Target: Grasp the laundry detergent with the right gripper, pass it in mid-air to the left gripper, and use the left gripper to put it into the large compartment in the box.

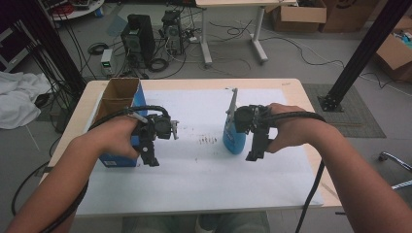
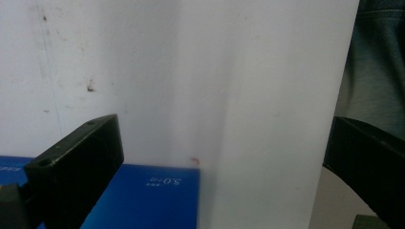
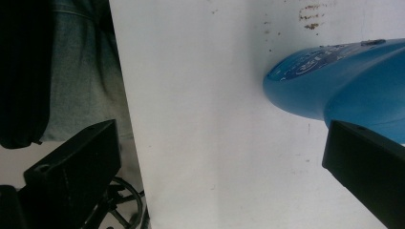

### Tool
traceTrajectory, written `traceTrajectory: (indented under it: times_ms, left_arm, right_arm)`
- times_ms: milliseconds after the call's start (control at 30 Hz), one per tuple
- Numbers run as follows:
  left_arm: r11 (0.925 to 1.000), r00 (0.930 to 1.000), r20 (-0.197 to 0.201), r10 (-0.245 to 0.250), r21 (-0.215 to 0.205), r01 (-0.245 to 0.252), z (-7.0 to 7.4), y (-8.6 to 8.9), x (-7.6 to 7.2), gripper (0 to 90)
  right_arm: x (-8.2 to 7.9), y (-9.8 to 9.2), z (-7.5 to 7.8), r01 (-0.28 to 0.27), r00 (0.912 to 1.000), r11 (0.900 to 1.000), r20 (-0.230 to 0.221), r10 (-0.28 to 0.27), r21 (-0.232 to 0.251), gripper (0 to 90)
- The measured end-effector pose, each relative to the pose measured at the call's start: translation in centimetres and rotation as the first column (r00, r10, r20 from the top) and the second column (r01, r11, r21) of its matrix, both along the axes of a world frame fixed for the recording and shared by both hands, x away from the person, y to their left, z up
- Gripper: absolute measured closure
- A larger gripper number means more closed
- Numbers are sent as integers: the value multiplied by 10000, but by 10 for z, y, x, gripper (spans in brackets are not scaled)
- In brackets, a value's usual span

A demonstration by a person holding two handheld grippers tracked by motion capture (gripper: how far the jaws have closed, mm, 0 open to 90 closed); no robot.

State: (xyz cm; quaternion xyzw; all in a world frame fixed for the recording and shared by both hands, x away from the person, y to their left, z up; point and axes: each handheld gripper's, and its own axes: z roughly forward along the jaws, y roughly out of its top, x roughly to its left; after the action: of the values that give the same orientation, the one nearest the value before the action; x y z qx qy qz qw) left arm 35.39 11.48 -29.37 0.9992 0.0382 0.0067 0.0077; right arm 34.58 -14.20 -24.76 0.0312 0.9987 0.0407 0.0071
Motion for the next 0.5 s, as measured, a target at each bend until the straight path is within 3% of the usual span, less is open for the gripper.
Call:
traceTrajectory:
  times_ms: [100, 167, 233, 300, 367, 467, 500]
  left_arm:
    - [10000, 10000, -4, 49, -15, -49, -1, 0, 0, 1]
    - [10000, 10000, 5, 79, 47, -79, -2, 0, 0, 1]
    - [9998, 9999, 107, 87, 197, -89, -3, 0, 0, 1]
    - [9999, 9999, 100, 68, 142, -69, -2, 0, 0, 1]
    - [9999, 9999, 123, 44, 105, -46, 0, 0, -1, 1]
    - [10000, 9998, 208, -8, 84, 7, 2, 1, -2, 1]
    - [10000, 9996, 268, 0, 82, -2, 3, 1, -2, 1]
  right_arm:
    - [-2, -1, -3, -34, 10000, 9997, 73, 32, 236, 0]
    - [-4, -3, -3, -73, 9997, 9979, 242, 57, 650, 0]
    - [-7, -5, -1, -96, 9995, 9905, 300, 55, 1374, 0]
    - [-9, -9, 1, 1, 9992, 9761, 401, -90, 2175, 0]
    - [-11, -14, 2, 150, 9982, 9532, 503, -316, 3020, 0]
    - [-17, -24, -1, 420, 9960, 8972, 521, -722, 4397, 0]
    - [-20, -29, -4, 608, 9927, 8716, 617, -1037, 4864, 0]
